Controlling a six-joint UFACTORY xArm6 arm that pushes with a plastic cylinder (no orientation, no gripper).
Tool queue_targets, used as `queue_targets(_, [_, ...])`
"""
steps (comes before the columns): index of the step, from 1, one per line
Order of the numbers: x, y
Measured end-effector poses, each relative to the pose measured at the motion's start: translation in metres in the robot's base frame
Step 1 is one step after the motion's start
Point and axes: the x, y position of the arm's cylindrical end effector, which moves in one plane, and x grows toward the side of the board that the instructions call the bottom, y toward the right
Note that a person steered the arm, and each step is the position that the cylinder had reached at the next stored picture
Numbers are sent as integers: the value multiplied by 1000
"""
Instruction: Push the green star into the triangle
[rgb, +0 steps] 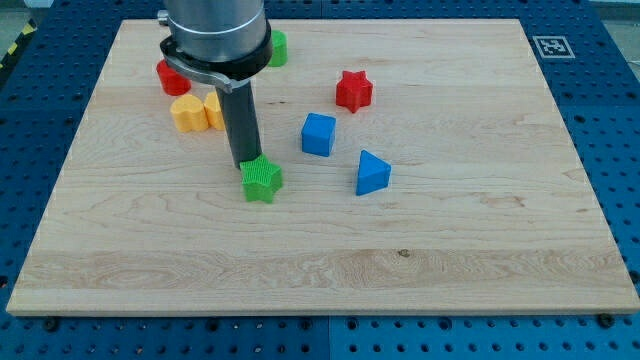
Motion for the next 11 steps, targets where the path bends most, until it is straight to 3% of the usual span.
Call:
queue_targets(1, [3, -31])
queue_targets(3, [27, -39])
queue_targets(6, [30, 44])
queue_targets(8, [30, 165])
queue_targets(9, [27, 170])
queue_targets(11, [-5, 65])
